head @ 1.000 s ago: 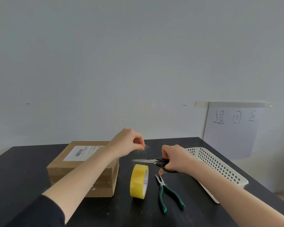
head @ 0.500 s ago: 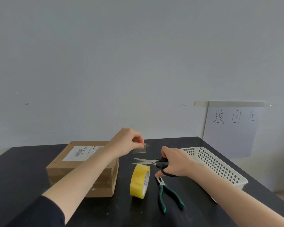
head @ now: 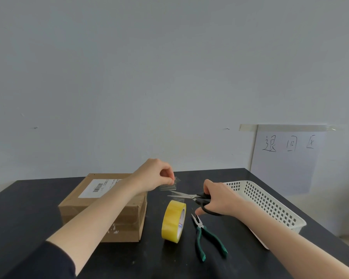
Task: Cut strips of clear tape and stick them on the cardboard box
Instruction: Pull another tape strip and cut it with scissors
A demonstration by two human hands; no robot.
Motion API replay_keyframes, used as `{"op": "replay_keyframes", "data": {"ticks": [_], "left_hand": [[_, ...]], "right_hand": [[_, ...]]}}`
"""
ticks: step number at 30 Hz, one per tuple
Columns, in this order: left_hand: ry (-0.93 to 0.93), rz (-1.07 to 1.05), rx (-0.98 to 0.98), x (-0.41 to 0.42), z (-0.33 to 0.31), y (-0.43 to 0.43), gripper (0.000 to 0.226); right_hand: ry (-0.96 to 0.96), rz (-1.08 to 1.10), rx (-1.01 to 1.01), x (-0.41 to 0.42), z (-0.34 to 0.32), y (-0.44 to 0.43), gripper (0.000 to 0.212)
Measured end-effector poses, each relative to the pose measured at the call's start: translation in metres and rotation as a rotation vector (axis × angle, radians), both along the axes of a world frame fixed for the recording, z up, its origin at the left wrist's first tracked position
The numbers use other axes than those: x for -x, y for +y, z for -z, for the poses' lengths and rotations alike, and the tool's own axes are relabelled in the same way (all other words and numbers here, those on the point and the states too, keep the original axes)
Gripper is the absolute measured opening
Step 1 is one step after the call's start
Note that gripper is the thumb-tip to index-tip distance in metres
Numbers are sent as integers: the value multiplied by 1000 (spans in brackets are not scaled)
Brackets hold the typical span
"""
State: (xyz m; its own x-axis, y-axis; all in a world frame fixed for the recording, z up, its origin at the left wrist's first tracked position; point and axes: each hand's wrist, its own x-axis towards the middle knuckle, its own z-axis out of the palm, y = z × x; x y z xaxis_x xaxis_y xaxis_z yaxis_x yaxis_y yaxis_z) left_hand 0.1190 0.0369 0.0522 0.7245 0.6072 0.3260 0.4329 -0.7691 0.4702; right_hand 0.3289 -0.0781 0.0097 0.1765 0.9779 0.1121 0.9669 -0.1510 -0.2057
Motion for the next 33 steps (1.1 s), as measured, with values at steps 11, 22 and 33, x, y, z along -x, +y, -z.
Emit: {"op": "replay_keyframes", "data": {"ticks": [11, 22, 33], "left_hand": [[11, -25, -8, 8, 8, 4, 3], [25, -34, -15, 8, 15, 4, 2], [21, -30, -6, 10, 19, 7, 3]], "right_hand": [[66, -13, 79, 2, 9, 1, 56], [201, -44, 112, -9, 23, 1, 41], [250, -63, 127, -12, 41, 5, 34]]}}
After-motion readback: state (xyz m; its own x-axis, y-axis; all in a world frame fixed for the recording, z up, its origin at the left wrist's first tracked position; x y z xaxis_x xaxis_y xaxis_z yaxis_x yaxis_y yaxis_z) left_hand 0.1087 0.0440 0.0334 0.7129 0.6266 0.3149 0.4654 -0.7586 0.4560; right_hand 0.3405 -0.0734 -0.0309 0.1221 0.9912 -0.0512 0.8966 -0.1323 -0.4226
